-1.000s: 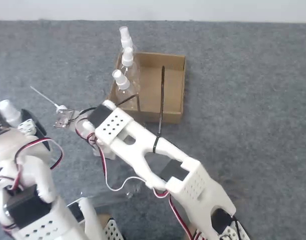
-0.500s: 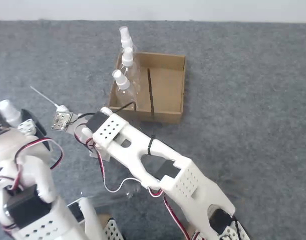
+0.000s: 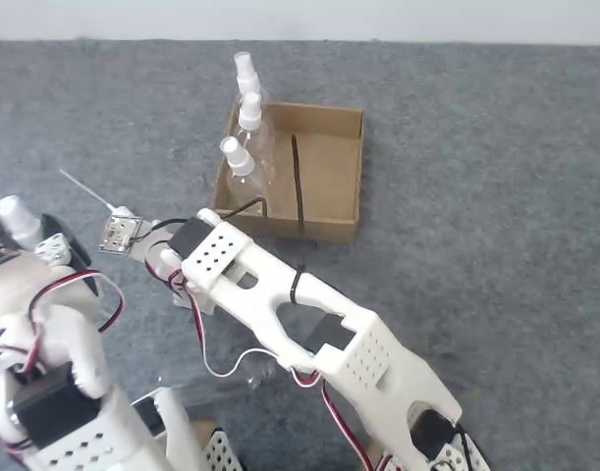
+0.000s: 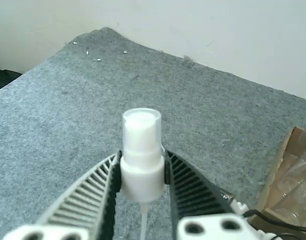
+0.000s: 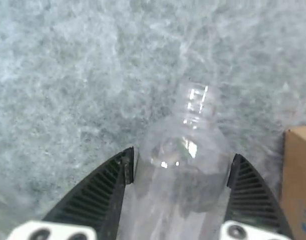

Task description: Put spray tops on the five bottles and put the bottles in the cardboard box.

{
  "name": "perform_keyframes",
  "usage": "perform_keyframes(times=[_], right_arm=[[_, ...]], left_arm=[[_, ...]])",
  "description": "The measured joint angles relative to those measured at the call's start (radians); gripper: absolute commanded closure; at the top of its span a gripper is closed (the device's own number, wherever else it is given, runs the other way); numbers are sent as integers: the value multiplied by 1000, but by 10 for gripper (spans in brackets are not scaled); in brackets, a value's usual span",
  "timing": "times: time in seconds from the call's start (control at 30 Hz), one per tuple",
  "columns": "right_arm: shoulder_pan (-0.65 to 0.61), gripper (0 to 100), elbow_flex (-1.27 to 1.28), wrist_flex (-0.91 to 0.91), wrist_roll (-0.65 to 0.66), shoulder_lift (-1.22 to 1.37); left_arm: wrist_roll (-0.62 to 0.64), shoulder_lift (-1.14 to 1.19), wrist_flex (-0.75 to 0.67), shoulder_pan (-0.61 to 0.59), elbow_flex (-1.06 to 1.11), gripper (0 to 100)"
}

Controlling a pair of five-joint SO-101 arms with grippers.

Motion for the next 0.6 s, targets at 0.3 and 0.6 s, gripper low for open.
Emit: perform_keyframes(times=[0.3, 0.6], right_arm=[[0, 745, 0, -55, -77, 0], [0, 799, 0, -75, -106, 0]], left_arm=[[0, 0, 0, 0, 0, 989], [0, 0, 0, 0, 0, 989]])
